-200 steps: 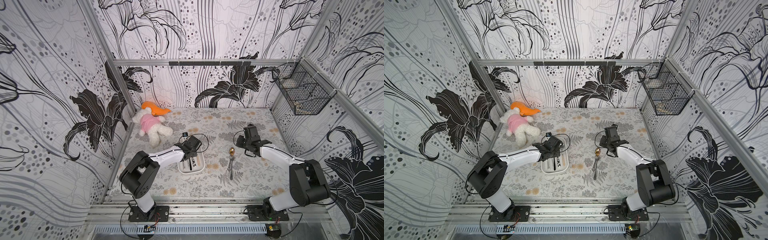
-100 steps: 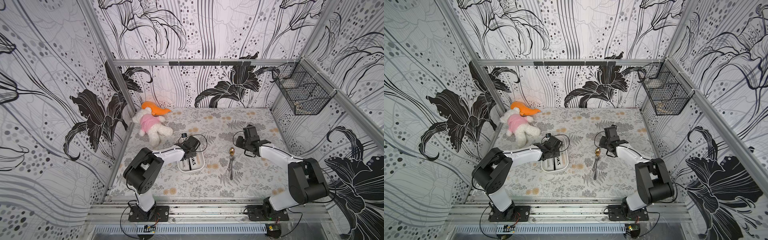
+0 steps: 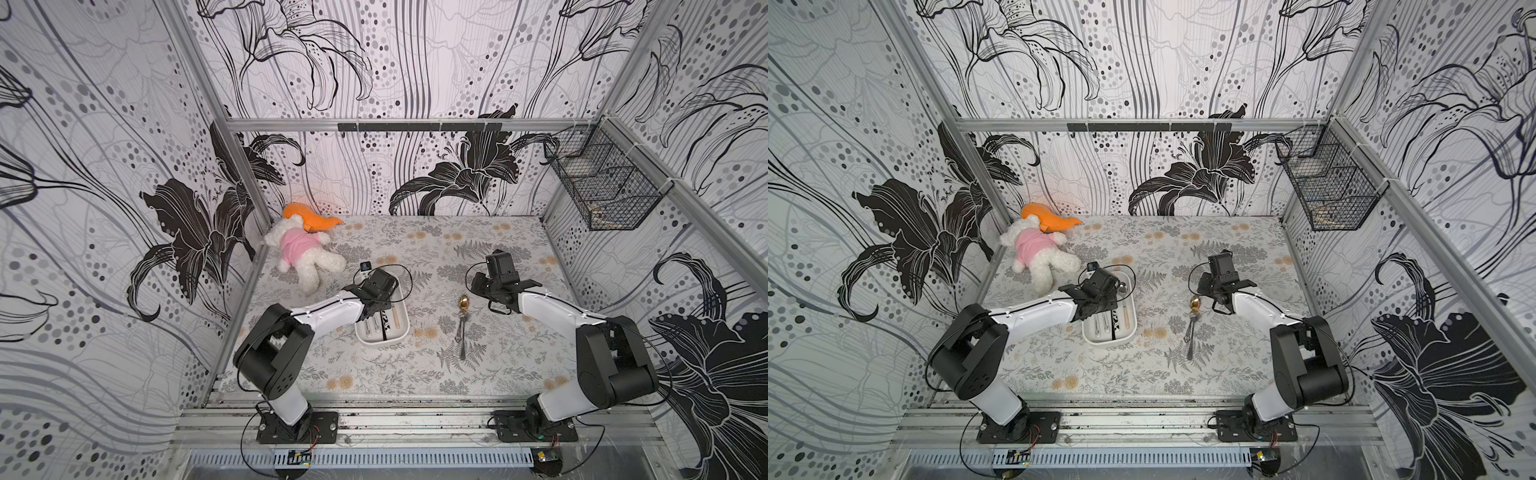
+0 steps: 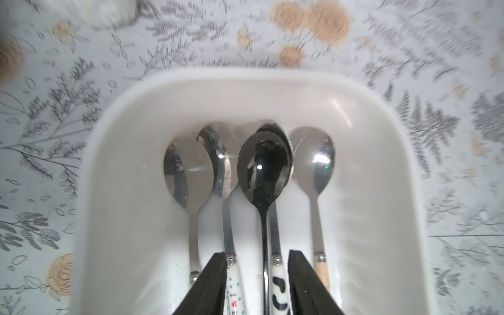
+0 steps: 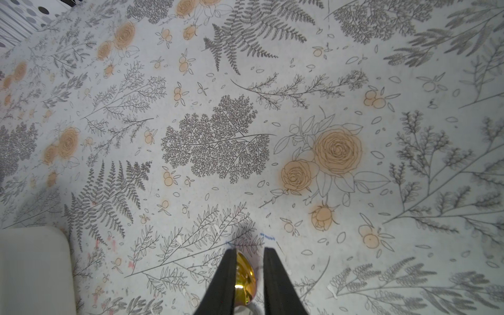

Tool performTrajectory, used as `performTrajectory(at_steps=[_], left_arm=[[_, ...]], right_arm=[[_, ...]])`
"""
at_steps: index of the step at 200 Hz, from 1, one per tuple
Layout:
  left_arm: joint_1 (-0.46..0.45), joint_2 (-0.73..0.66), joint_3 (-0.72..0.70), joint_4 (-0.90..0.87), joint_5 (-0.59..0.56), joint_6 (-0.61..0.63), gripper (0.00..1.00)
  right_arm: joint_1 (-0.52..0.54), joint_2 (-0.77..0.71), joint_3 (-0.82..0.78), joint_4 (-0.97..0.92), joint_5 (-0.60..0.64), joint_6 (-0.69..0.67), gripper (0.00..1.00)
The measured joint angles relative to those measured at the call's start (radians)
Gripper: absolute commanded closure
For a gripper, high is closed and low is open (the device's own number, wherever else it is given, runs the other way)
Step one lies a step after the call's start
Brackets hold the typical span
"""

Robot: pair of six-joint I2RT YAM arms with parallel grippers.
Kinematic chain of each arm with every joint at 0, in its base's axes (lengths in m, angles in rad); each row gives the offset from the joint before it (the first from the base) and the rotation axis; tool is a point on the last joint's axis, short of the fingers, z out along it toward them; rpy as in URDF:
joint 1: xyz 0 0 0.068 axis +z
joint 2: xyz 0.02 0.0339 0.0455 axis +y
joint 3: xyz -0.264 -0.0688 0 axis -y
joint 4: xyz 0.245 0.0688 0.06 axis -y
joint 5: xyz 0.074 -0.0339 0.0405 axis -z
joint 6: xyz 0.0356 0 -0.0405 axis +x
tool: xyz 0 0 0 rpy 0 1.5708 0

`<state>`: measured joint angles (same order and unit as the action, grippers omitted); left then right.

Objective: Put the spoon into the storage box
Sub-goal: Place the spoon in the storage box, then pick up the spoon from the center of the board.

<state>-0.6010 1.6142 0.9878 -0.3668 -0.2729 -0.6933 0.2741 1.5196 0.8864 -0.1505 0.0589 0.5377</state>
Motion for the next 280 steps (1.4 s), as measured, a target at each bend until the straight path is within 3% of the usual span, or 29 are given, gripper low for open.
performTrajectory(at_steps=[32, 61, 87, 145, 203, 280], left_arm=[[0.0, -0.181, -0.005, -0.008, -0.029, 0.015, 0.43], [0.017, -0.311, -0.026, -0.012, -0.033, 0.022, 0.42], [0.031, -0.367, -0.043, -0.014, -0.033, 0.025, 0.42], [0.032, -0.381, -0.119, -0.006, -0.017, 0.025, 0.42], [0.032, -0.381, -0.127, 0.004, -0.01, 0.026, 0.42], [0.032, -0.381, -0.133, 0.016, 0.0, 0.026, 0.42]], right_arm=[[0.0, 0.0, 0.029, -0.066, -0.018, -0.004, 0.77], [0.017, -0.01, 0.026, -0.138, -0.027, -0.003, 0.76], [0.097, -0.01, 0.019, -0.208, -0.029, -0.002, 0.76], [0.267, -0.01, -0.059, -0.291, -0.032, 0.053, 0.76], [0.275, 0.013, -0.079, -0.306, -0.021, 0.08, 0.79], [0.277, 0.037, -0.075, -0.283, 0.0, 0.09, 0.92]])
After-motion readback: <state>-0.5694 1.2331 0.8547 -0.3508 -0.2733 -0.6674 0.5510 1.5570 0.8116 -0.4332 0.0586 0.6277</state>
